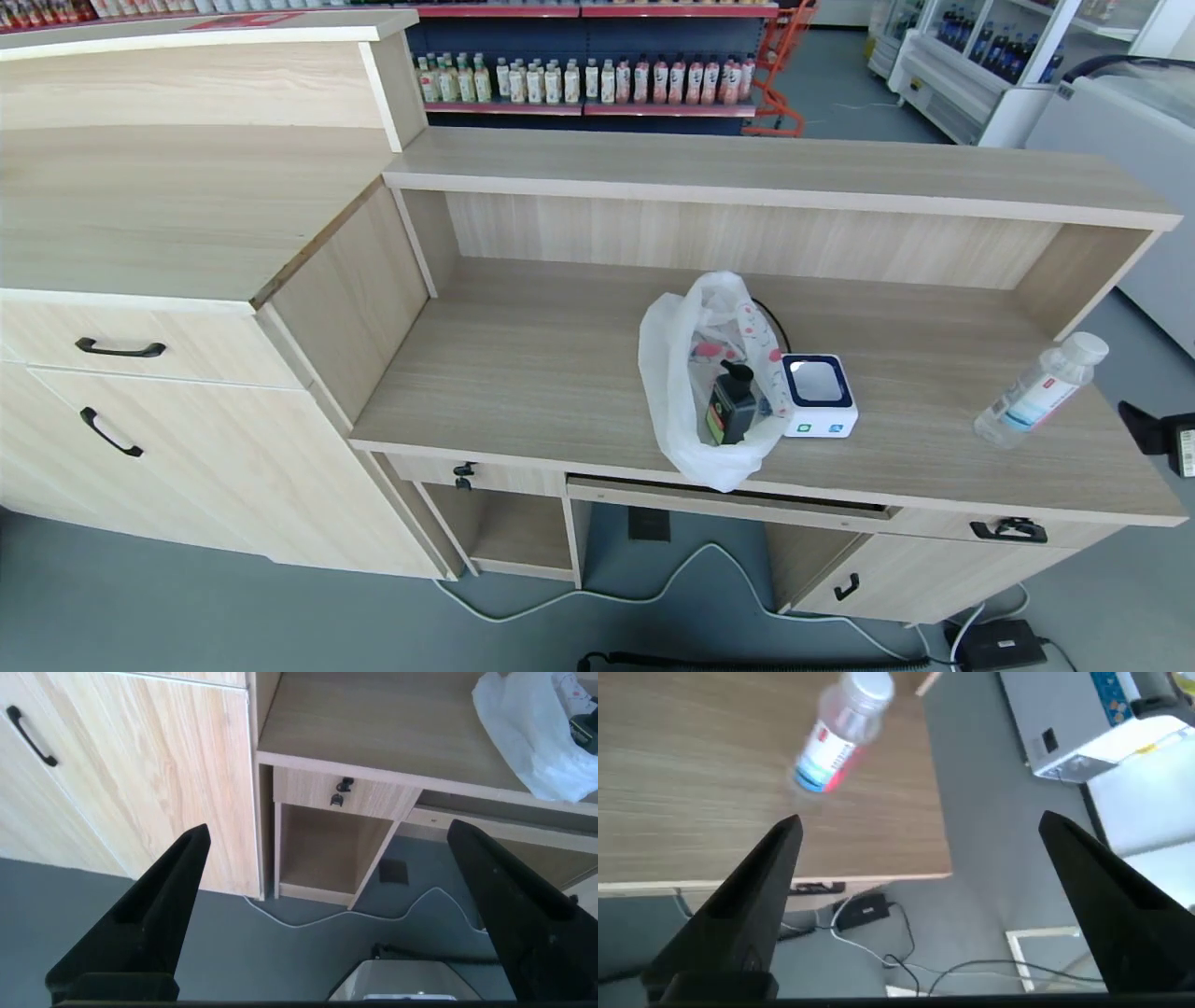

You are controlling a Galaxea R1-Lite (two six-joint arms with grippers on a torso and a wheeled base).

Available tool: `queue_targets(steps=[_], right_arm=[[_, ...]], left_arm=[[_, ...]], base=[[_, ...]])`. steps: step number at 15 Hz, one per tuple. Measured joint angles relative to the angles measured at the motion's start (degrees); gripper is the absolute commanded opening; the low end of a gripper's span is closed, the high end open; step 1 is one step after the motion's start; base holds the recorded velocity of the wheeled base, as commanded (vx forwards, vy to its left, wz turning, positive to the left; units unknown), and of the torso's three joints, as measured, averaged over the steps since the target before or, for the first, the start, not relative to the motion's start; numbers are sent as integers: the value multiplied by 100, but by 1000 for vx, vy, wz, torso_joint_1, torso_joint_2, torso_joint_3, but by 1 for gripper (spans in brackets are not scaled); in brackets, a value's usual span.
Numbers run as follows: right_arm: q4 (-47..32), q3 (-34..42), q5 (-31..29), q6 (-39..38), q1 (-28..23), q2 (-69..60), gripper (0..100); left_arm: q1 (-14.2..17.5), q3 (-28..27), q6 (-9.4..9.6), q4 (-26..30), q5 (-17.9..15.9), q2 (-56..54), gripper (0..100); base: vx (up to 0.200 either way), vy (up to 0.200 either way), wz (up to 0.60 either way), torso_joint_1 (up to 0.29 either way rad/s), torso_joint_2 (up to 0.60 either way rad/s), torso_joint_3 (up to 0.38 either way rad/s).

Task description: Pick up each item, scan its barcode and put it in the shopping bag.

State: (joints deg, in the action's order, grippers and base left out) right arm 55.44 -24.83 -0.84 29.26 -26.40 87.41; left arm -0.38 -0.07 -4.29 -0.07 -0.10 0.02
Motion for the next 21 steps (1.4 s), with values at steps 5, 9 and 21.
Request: queue_targets(steps=[5, 9, 21], right_arm=[[-87, 15, -13, -354, -1340, 140, 100], [-65, -581, 190, -877, -1275, 986, 100], [-221, -85, 948, -1378, -1091, 455, 100]], left_arm=[[2, 0, 0, 0, 0, 0, 100], [2, 0, 0, 0, 0, 0, 100], [5, 0, 0, 7, 0, 0, 100]], base=[[0, 0, 0, -5, 10, 5], [0, 0, 0, 0, 0, 0], [0, -17, 0, 0, 1, 0]])
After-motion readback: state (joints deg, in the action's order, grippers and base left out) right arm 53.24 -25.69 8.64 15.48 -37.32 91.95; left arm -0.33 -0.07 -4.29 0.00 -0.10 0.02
